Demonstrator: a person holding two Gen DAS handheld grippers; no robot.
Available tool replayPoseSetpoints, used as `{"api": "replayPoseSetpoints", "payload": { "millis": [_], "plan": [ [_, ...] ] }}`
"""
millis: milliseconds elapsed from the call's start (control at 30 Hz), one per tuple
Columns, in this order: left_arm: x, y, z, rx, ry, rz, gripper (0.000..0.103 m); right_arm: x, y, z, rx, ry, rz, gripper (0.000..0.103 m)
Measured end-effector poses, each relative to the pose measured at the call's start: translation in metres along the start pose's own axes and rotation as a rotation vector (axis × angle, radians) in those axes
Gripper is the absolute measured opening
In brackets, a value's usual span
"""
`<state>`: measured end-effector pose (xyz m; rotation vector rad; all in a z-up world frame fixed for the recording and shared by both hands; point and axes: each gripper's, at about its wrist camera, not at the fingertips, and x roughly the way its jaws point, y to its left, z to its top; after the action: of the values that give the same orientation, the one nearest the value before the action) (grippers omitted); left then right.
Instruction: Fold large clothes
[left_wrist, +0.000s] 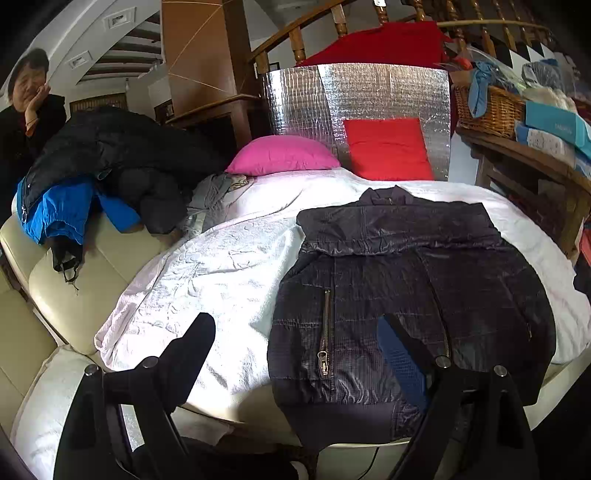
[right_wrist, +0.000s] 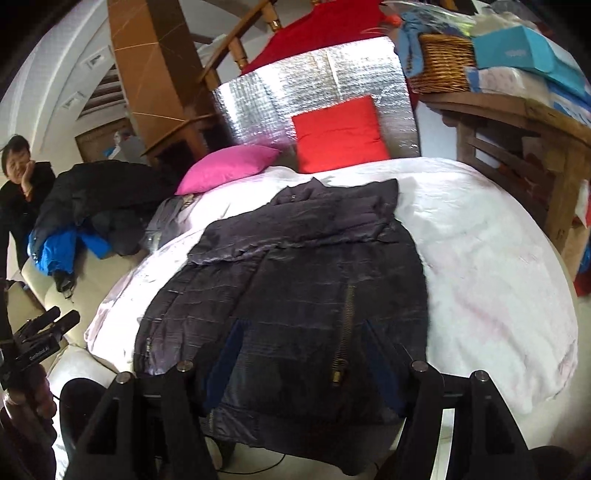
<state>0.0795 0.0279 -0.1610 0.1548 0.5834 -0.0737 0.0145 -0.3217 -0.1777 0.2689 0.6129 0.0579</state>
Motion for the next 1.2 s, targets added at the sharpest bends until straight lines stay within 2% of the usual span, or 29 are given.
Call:
{"api": "replayPoseSetpoints", "payload": {
  "millis": [433,1200],
  "plan": [
    [-0.013,-0.005,0.002,0.002,-0.023,0.046,0.089,-0.018,0.001,0.001,0.023,-0.032,0.027,0.07],
    [-0.018,-0.008,0.005,0.013,-0.029,0.057,0.089,-0.023,0.007,0.005,0.009,-0.049,0.044,0.07]
  ]
}}
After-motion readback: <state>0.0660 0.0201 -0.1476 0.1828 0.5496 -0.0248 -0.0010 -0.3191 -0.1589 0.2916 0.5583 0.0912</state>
